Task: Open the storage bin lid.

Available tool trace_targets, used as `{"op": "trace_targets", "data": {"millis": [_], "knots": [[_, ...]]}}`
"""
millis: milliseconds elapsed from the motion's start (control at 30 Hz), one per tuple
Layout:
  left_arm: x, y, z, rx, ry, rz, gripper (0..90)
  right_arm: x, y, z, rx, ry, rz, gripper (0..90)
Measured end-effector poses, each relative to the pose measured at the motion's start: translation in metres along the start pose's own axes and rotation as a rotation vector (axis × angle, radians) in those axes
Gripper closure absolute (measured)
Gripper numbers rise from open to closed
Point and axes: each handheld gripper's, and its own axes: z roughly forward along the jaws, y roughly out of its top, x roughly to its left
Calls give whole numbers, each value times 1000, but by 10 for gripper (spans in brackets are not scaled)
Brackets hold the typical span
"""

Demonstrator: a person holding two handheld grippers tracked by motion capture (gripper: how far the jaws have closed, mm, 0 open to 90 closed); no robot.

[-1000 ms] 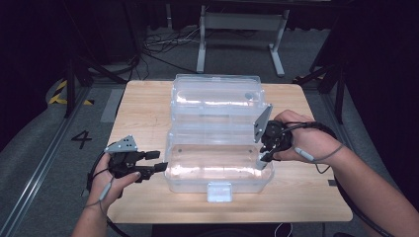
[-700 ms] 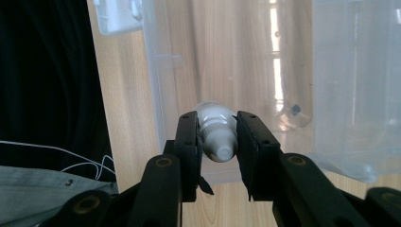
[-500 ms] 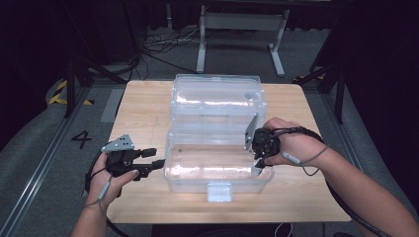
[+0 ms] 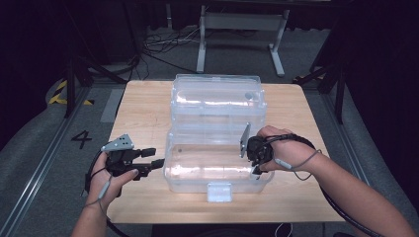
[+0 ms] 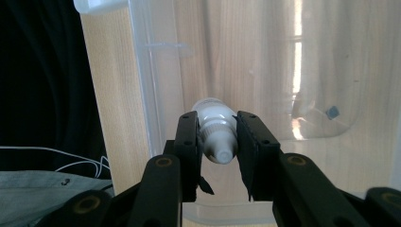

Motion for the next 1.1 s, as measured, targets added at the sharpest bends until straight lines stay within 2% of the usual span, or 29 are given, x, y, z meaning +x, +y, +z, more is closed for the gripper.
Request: {"op": "trace_targets", "data": {"millis": [533,1100], "knots": [[0,0,0,0,-2,-4,427,-5,-3,28,72,11,1,711],[1,-1,0,3,-4,-7,426,-6,-6,36,92,12,5,710]]}}
